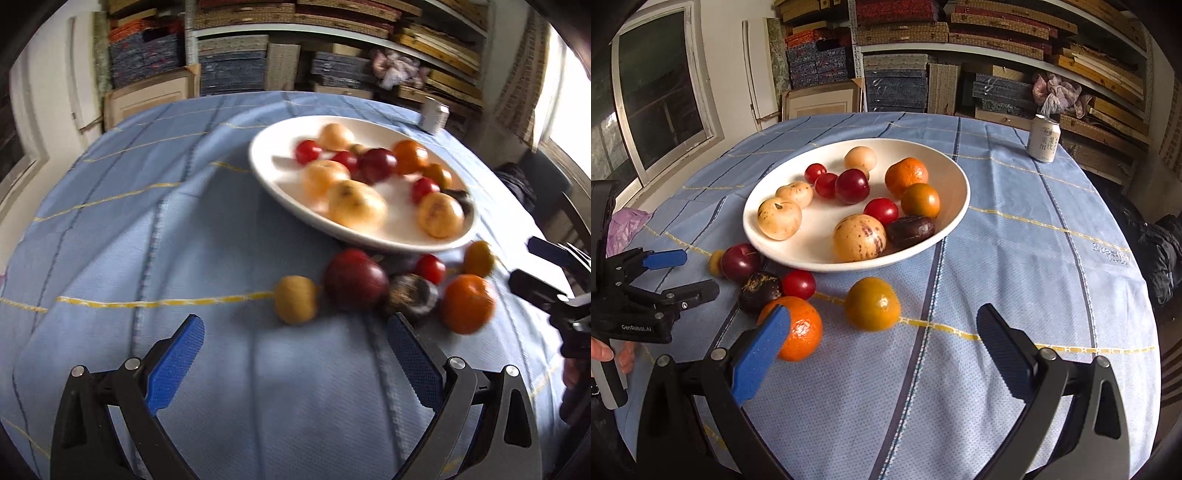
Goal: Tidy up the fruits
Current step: 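Move both open tools back toward the remaining fruits on the cloth, then grasp the dark red apple with the left tool while the right grasps a tangerine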
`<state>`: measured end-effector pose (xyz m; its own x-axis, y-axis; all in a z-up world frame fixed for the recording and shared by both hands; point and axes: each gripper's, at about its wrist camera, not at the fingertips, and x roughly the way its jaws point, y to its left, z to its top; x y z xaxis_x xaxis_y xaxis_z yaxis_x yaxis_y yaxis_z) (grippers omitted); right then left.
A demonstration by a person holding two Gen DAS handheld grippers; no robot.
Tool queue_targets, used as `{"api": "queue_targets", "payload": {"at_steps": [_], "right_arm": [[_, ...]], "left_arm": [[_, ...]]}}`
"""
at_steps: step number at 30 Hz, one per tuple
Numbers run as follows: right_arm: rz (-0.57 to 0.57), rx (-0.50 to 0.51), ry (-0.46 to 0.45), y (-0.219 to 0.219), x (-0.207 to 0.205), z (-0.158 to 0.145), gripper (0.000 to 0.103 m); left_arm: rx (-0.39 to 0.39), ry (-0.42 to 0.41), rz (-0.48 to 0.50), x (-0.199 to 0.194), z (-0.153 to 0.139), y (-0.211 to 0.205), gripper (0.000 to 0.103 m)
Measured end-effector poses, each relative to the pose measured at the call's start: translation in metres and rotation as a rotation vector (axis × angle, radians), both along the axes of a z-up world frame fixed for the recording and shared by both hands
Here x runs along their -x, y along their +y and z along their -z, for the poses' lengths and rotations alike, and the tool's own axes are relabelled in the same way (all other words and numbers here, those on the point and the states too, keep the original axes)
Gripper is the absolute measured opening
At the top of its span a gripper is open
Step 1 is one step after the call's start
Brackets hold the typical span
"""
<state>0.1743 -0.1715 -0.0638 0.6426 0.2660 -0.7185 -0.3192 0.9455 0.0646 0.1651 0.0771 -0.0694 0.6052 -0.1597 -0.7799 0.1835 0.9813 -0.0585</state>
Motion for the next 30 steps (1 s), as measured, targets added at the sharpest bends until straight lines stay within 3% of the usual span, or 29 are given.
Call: {"api": "queue_targets", "payload": {"at_steps": [4, 8, 11, 17, 20, 23, 26, 30], "right_arm": [[-0.062, 0.011, 0.009, 0.015, 0.002, 0.005, 0.099], [-0.116, 0.004, 0.033, 0.026, -0.004, 0.012, 0.099], [-0.142, -0.031, 0.046, 0.027, -0.010, 0.017, 0.099], [-0.171, -0.096, 0.089, 0.025, -0.016, 0.020, 0.096], [-0.200, -0.067, 0.064, 0.030, -0.009, 0.019, 0.084], [-0.201, -0.018, 0.044, 0.039, -0.003, 0.019, 0.082], [-0.176, -0.036, 0.040, 0.036, -0.002, 0.018, 0.075], [-0.181, -0.065, 0.029, 0.031, 0.005, 0.011, 0.052]], "left_arm": [[-0.083, -0.010, 0.034, 0.000, 0.007, -0.021, 0.100], [-0.005, 0.015, 0.097, -0.007, 0.014, -0.031, 0.100], [-0.041, -0.016, 0.101, -0.013, 0.014, -0.039, 0.100], [-0.021, -0.055, 0.118, -0.016, 0.013, -0.039, 0.100], [-0.032, -0.051, 0.131, -0.013, 0.016, -0.039, 0.100], [0.006, -0.050, 0.127, -0.016, 0.016, -0.032, 0.100], [0.040, -0.054, 0.085, -0.024, 0.013, -0.022, 0.100], [0.120, 0.007, 0.020, -0.039, 0.019, -0.010, 0.100]]}}
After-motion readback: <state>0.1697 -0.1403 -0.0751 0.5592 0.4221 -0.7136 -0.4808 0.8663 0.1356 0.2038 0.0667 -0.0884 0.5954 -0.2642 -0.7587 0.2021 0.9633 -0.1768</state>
